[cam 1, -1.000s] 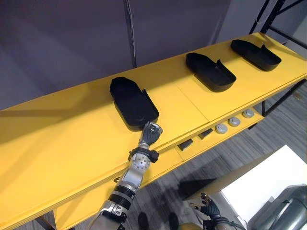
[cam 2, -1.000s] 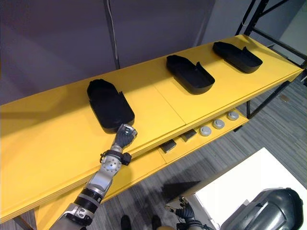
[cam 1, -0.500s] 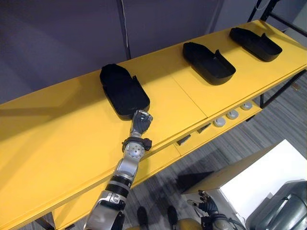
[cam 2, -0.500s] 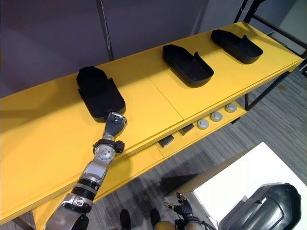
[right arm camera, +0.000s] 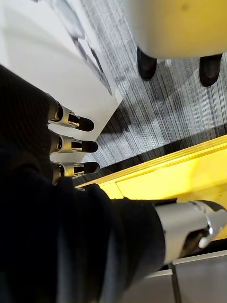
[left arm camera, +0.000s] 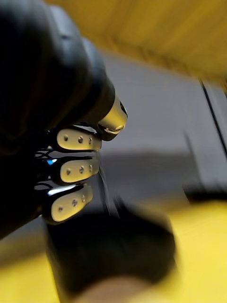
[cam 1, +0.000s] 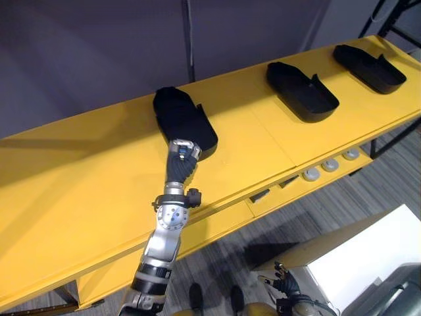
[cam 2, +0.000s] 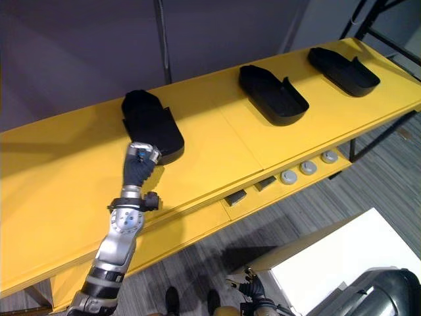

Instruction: Walk over and take plastic housings, then place them on the shelf

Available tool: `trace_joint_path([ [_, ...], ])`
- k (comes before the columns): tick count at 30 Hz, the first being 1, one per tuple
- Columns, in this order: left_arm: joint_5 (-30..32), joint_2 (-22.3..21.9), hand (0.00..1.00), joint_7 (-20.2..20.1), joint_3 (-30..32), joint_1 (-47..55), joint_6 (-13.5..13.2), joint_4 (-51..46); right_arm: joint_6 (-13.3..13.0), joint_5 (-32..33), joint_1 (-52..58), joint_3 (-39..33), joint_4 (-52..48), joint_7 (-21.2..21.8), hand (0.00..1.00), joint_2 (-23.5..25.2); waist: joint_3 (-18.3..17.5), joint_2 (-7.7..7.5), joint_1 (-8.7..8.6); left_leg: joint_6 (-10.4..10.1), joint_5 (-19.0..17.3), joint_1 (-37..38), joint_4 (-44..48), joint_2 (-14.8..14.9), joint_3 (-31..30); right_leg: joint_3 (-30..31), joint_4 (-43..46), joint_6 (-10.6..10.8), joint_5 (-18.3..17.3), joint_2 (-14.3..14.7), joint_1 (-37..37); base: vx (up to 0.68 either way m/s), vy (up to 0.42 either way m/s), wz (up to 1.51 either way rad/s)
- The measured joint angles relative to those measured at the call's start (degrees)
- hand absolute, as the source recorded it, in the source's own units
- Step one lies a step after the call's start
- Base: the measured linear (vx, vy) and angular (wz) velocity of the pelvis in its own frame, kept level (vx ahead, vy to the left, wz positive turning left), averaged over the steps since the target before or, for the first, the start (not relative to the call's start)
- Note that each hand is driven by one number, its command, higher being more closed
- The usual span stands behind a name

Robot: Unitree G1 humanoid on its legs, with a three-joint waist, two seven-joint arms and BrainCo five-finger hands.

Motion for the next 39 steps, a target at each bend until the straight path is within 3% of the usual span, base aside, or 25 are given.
trace_joint_path([
  [4, -3.5, 0.0, 1.00, 1.9, 9.5, 9.1, -4.2, -10.3, 0.0, 0.0, 0.8, 0.0, 0.0, 0.0, 0.00, -0.5, -0.6, 0.79, 1.14, -0.1, 0.1, 0.3, -0.2, 0.0, -1.3, -1.4, 0.2, -0.1, -0.1, 0.0, 0.6, -0.07, -0.008, 0.16],
  [9, -7.8, -1.6, 1.00, 5.1, 25.2, 22.7, -5.9, -13.9, 0.0, 0.1, 3.9, -0.7, -1.4, 0.0, 0.00, -0.3, -2.4, 1.14, 3.18, -0.4, 0.1, 0.6, -0.2, -0.3, -2.7, -3.0, 1.4, -0.2, -1.2, -0.3, 1.0, -0.04, -0.007, 0.19],
  [10, -8.9, -3.2, 0.00, 6.9, 29.8, 27.5, -5.9, -13.6, 0.0, 0.1, 5.2, -1.3, -3.3, -0.1, 0.00, -0.1, -3.4, 1.02, 3.78, -0.4, 0.0, 0.7, -0.2, -0.4, -3.2, -4.1, 2.3, 0.0, -1.9, -0.6, 1.0, 0.00, -0.006, 0.24],
  [15, -12.7, -6.7, 0.00, 7.9, 37.1, 36.5, -4.0, -3.6, 0.0, -0.3, 7.3, -1.6, -7.5, -0.2, 0.00, 0.2, -5.2, 0.96, 5.85, 0.1, -0.3, 1.5, -0.2, -1.1, -4.0, -6.1, 2.9, 0.4, -2.9, -1.6, 2.3, 0.00, 0.011, 0.23],
  [17, -12.9, -8.4, 0.00, 4.9, 38.0, 39.5, -0.1, 3.7, 0.0, -0.5, 7.3, -1.5, -10.2, -0.1, 0.00, 0.9, -6.0, 0.69, 5.70, 0.6, -0.6, 1.8, -0.2, -1.3, -2.9, -7.2, 2.9, 0.9, -3.2, -2.2, 2.9, -0.04, 0.029, 0.23],
  [22, -13.4, -9.0, 0.00, -1.2, 35.6, 39.4, 4.2, 21.6, 0.1, -0.5, 6.7, 1.0, -11.5, 0.1, 0.00, 1.7, -6.9, -0.18, 5.91, 0.8, -0.8, 2.1, -0.2, -1.4, -0.5, -8.1, 3.4, 1.7, -4.4, -3.1, 2.9, -0.02, 0.025, 0.12],
  [27, -13.3, -8.8, 0.00, -5.4, 28.8, 37.6, 4.7, 30.9, 0.2, -0.2, 7.1, 1.1, -11.4, 0.0, 0.00, 2.1, -7.8, -0.30, 5.83, 1.0, -1.2, 2.3, -0.2, -1.7, 0.2, -7.5, 4.6, 2.2, -4.9, -3.5, 3.0, 0.01, 0.010, -0.05],
  [39, -10.4, -6.7, 0.00, -6.8, 18.0, 29.5, 3.5, 39.2, 0.2, 2.3, 7.4, -1.8, -11.4, -2.4, 0.00, 3.6, -7.8, -0.38, 5.54, 0.0, -5.1, 1.6, 4.9, -1.7, 0.3, -7.3, 7.3, 1.7, -7.7, -4.0, 3.4, 0.02, -0.008, -0.01],
])
